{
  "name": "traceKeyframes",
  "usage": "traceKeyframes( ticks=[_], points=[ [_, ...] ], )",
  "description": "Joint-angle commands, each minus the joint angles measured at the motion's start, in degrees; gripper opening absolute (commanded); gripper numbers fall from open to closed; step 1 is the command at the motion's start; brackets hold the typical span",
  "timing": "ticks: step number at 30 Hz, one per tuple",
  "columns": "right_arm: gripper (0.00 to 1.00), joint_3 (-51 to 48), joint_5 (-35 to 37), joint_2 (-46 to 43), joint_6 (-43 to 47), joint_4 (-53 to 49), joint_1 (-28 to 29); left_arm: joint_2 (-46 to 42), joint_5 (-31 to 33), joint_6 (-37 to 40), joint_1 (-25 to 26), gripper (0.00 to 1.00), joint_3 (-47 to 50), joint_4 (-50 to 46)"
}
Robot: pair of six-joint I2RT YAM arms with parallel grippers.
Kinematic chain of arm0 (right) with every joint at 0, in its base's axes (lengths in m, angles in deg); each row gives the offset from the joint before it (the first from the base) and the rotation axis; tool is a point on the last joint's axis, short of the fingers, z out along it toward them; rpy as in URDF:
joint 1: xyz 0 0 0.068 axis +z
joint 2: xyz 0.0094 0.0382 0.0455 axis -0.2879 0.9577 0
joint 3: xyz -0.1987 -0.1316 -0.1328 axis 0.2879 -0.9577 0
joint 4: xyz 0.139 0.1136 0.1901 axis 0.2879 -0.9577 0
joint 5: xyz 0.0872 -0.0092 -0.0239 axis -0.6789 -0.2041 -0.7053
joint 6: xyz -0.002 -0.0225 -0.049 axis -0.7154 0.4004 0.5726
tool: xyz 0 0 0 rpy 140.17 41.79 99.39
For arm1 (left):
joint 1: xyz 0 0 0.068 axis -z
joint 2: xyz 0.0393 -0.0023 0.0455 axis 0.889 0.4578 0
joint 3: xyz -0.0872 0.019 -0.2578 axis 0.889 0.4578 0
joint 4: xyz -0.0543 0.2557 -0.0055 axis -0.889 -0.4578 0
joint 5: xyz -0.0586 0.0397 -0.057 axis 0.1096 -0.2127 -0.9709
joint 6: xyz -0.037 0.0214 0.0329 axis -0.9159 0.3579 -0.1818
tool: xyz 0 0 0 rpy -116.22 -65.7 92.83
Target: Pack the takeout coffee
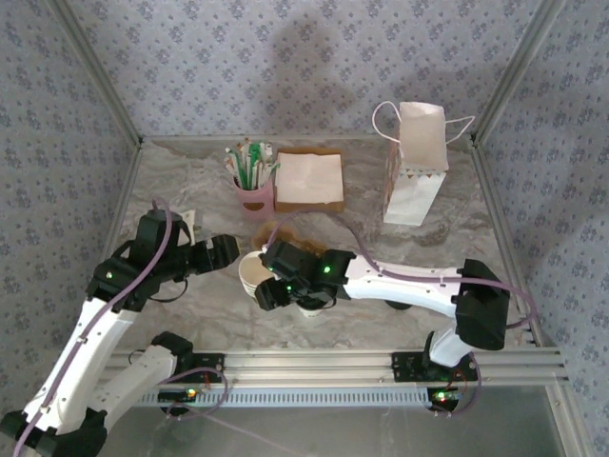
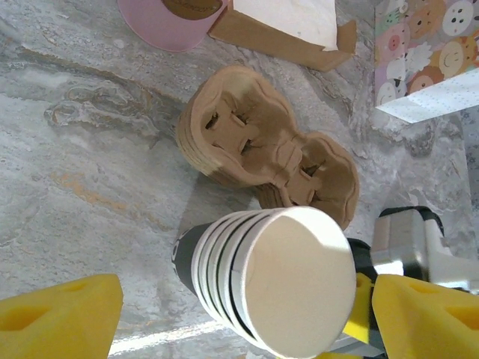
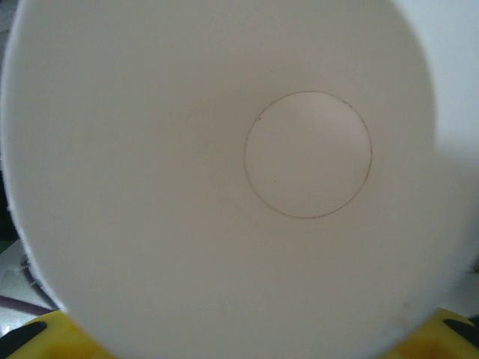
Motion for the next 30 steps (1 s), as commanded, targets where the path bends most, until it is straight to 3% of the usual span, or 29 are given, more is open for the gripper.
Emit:
traceKeyframes(
  ticks=[1, 14, 30],
  points=[
    [0.53, 1.21, 4.69, 1.34, 1.52, 3.08, 0.64, -0.80, -2.19, 1.22, -0.80, 0.87, 0.16, 1.05],
    [0.55, 0.32, 9.01, 7.18, 8.59, 14.85, 0.40, -1.74, -1.76, 1.51, -1.71, 0.87, -2.00, -0.07],
    [0.56, -2.11, 9.69, 15.04, 10.65, 28.47, -1.47, -1.51, -0.40, 1.83, -1.97, 0.86, -5.89, -1.85]
  ],
)
